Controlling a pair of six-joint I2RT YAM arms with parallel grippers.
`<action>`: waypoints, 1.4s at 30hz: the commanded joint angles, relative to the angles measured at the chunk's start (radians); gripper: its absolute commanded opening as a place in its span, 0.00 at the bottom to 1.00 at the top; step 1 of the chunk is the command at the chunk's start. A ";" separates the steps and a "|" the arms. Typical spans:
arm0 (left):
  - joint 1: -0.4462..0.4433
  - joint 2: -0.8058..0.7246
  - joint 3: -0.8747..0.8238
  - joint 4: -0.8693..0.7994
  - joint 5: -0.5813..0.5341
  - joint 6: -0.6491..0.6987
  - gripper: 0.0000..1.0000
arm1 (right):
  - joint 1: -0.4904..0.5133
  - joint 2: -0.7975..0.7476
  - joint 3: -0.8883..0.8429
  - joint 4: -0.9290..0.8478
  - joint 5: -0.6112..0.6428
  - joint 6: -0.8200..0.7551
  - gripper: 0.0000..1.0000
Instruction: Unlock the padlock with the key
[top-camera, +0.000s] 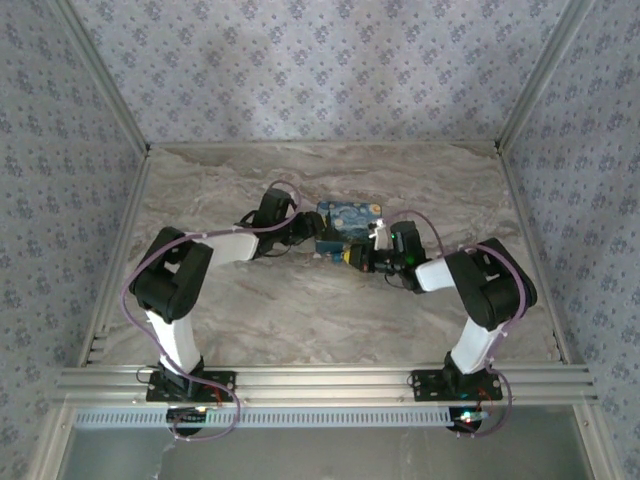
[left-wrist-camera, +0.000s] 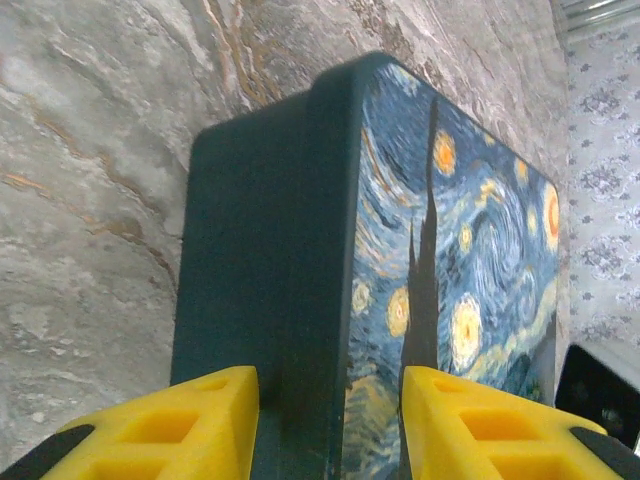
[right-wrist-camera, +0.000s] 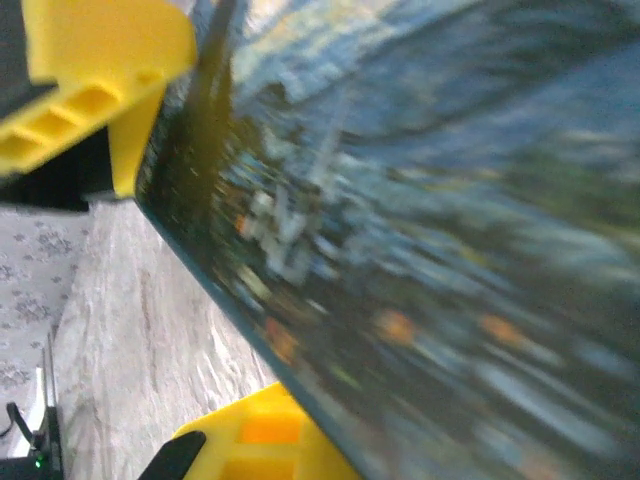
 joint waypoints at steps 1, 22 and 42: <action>-0.005 0.003 0.004 0.017 0.019 0.003 0.42 | 0.017 0.012 0.054 0.015 -0.037 0.009 0.00; 0.036 -0.370 -0.245 -0.057 -0.147 0.024 0.46 | 0.130 -0.373 0.009 -0.334 0.055 -0.106 0.00; 0.023 -0.818 -0.478 -0.310 -0.265 -0.017 0.49 | 0.422 -0.297 -0.036 -0.186 0.184 -0.003 0.00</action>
